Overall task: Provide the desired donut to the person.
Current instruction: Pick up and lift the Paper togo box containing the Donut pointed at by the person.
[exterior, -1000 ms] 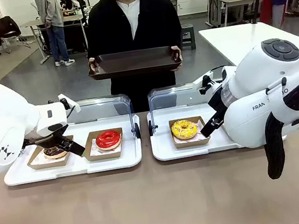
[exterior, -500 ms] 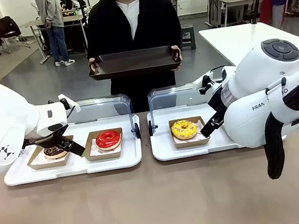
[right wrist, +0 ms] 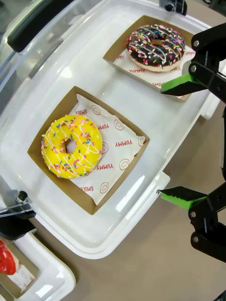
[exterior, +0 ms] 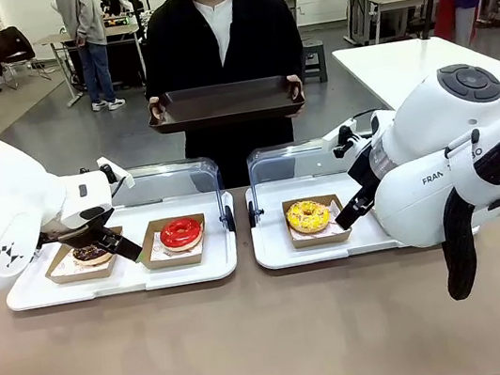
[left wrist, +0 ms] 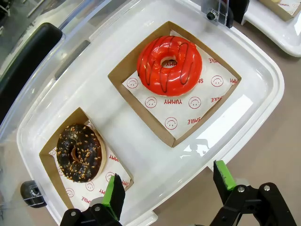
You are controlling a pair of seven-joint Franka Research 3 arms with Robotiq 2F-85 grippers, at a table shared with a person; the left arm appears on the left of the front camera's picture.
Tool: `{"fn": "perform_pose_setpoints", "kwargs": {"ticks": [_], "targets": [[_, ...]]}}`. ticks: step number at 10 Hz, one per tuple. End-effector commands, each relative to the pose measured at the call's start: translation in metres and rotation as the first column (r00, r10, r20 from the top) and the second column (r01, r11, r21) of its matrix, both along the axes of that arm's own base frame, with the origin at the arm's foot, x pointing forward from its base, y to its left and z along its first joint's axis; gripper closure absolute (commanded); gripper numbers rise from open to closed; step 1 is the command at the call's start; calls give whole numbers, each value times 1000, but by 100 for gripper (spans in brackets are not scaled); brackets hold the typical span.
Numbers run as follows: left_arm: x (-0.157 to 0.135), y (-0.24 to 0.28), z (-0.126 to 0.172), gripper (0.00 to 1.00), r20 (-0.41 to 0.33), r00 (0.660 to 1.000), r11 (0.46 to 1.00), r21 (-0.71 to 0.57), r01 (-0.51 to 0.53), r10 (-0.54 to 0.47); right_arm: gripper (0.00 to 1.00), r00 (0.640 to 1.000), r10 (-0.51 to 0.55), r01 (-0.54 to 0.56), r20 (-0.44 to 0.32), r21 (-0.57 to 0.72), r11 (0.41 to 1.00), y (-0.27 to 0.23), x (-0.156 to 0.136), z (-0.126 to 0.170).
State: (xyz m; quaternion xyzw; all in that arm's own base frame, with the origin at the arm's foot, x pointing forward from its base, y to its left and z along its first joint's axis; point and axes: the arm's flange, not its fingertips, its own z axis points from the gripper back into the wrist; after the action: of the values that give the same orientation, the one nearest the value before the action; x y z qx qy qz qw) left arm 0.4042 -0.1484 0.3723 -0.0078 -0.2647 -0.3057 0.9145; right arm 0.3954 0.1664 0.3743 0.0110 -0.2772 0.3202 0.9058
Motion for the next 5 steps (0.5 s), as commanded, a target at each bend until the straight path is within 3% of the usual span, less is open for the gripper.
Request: {"fn": "perform_pose_setpoints", "kwargs": {"ticks": [1,5], "targets": [[0,0,0,0,0,1000,1000,0,0,0,0,1000,0,0,0,0,1000,0,0,0],[0,0,0,0,0,1000,1000,0,0,0,0,1000,0,0,0,0,1000,0,0,0]]}}
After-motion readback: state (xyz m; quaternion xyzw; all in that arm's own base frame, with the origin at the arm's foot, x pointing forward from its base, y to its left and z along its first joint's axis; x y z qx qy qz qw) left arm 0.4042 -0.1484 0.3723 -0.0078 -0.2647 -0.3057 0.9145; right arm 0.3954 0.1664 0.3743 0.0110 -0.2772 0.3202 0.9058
